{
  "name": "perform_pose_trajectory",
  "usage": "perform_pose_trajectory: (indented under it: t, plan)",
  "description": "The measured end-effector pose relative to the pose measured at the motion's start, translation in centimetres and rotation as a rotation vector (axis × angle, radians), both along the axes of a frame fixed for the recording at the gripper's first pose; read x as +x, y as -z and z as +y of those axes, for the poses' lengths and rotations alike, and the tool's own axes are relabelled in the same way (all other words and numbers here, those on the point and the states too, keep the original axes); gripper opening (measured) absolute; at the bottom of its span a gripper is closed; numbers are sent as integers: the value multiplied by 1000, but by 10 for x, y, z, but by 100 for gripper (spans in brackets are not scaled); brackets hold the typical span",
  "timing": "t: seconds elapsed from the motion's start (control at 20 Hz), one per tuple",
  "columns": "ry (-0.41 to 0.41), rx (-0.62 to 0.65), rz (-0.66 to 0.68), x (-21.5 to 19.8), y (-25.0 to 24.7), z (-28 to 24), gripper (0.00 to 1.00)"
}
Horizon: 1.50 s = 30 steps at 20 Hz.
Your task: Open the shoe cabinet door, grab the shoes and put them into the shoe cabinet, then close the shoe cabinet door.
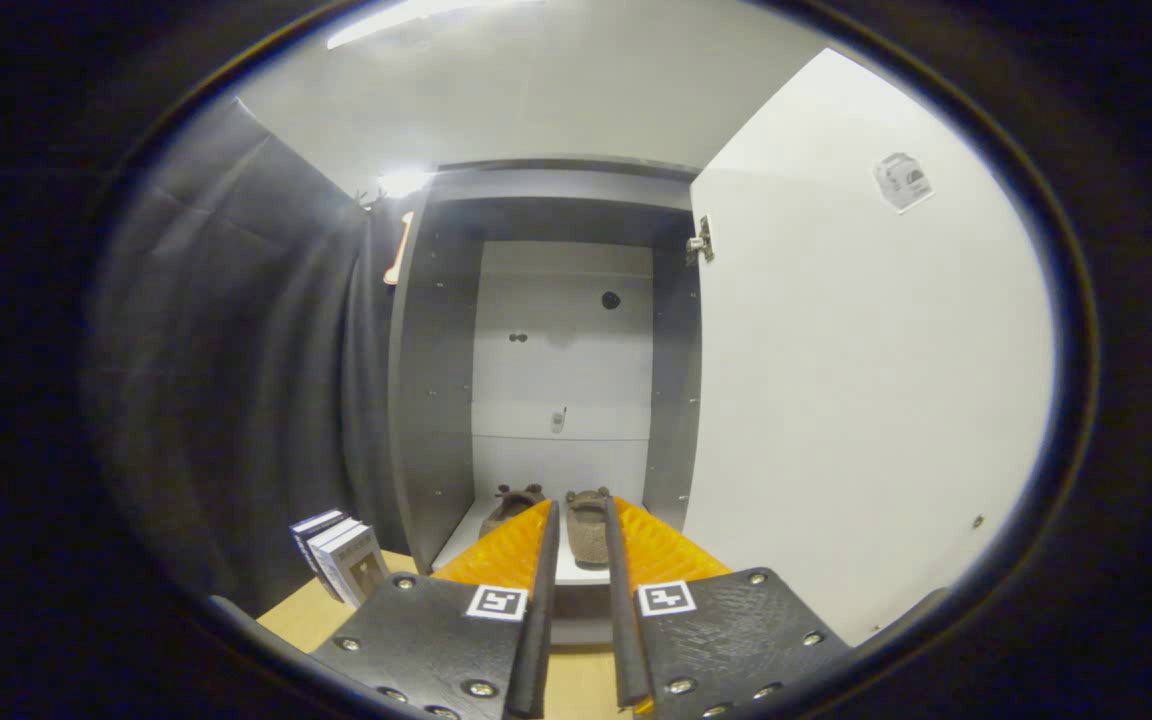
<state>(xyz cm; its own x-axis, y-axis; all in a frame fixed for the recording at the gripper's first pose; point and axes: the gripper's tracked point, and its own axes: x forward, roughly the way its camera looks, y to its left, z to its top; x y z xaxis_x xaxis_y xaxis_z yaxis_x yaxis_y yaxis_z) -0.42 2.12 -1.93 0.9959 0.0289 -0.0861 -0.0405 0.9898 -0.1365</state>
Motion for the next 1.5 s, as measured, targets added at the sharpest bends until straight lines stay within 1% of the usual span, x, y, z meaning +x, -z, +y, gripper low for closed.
perform_pose_trajectory:
  t: [0.05,0.3,0.45,0.65,0.9,1.15,1.3,1.35,1.4,1.45,1.5]
  plan:
    - [-16,-4,6,-14,-2,-2,33]
    - [-89,13,37,-81,-26,-30,44]
    - [-94,24,28,-114,-42,-58,44]
    - [-60,24,11,-144,-63,-98,44]
    - [14,52,-10,-149,-87,-155,44]
    - [62,100,1,-131,-92,-192,44]
    - [53,117,30,-115,-82,-198,46]
    - [38,121,17,-119,-85,-197,47]
    - [32,115,6,-111,-87,-198,49]
    - [27,103,4,-113,-86,-200,51]
    - [33,99,-9,-114,-88,-204,52]
